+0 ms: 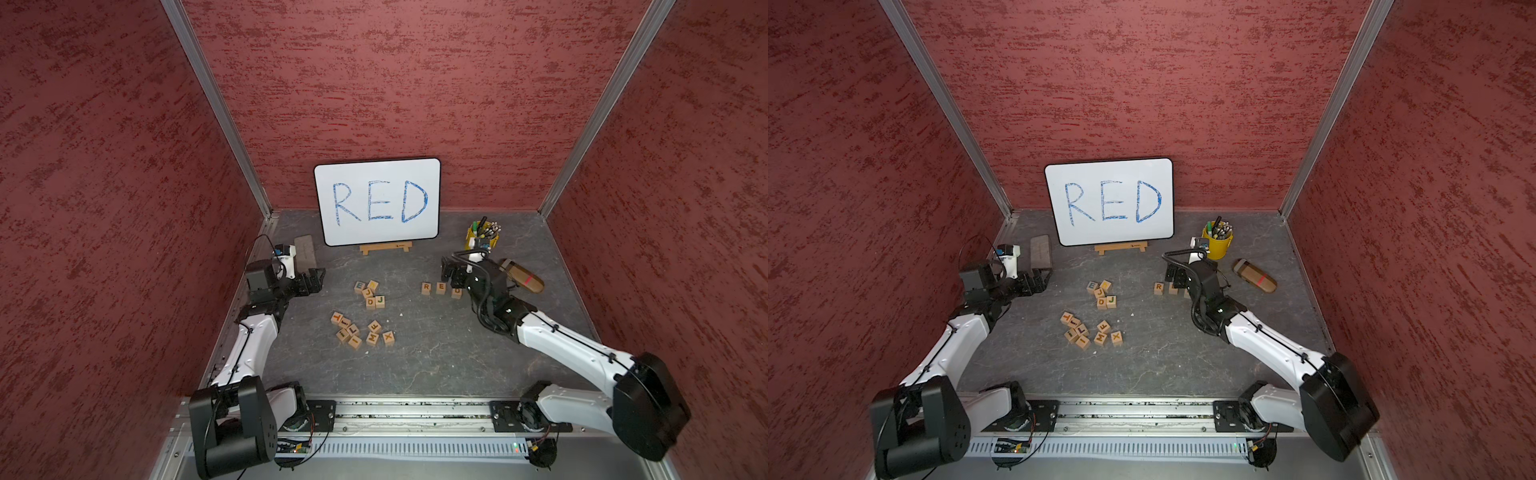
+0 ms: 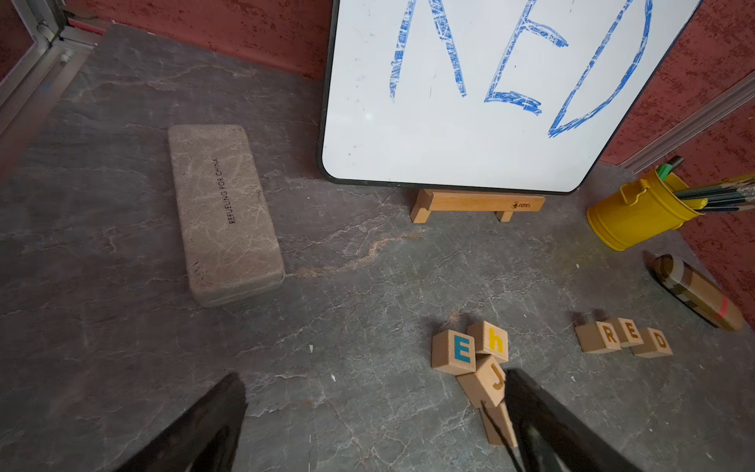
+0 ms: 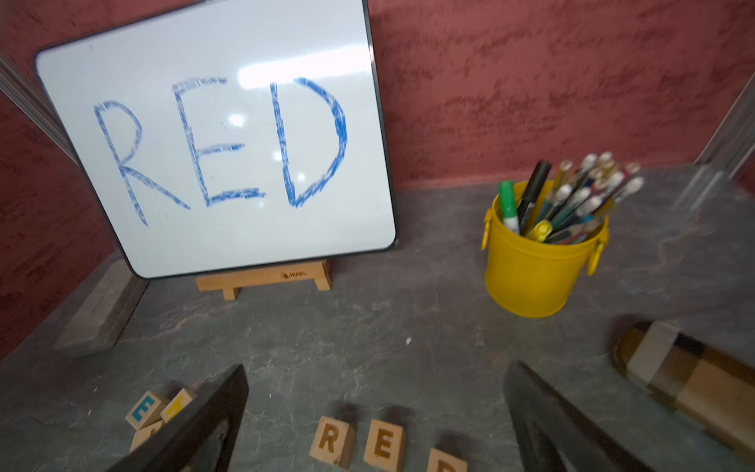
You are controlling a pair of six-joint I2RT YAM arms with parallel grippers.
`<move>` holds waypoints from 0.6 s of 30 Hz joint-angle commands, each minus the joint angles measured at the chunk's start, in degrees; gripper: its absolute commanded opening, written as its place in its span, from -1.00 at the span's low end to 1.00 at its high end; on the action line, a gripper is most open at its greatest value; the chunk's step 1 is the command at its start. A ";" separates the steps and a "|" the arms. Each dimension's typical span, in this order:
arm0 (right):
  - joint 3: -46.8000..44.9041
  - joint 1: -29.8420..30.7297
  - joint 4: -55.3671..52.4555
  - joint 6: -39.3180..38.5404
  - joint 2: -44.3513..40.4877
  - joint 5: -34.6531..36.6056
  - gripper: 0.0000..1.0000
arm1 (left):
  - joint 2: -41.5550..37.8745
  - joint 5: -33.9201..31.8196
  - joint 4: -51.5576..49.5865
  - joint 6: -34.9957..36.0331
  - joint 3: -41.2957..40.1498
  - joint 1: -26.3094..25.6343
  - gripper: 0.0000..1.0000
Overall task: Assemble the uppercase word "red" with letter blocks
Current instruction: Reset both arms
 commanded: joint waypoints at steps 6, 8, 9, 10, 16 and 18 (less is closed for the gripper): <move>-9.93 -3.49 12.72 -11.40 -12.12 7.94 0.98 | 11.34 -5.45 37.10 -2.85 -9.09 -0.66 0.99; -13.93 -5.02 15.08 -11.21 -14.68 9.02 0.98 | 13.86 -6.42 42.38 -4.35 -9.61 -0.96 0.99; -16.18 -5.94 16.94 -11.40 -16.04 10.10 0.98 | 15.65 -7.38 44.76 -4.48 -9.72 -1.81 0.99; -18.08 -7.00 18.59 -11.86 -17.12 10.90 0.98 | 17.21 -7.74 45.49 -3.62 -9.50 -2.57 0.99; -26.71 -15.77 24.46 -11.33 -20.51 10.52 0.98 | 23.00 -13.79 52.24 1.38 -10.67 -8.16 0.99; -29.39 -18.40 28.58 -12.52 -18.39 9.17 0.99 | 23.20 -13.38 51.64 0.92 -10.54 -7.65 0.99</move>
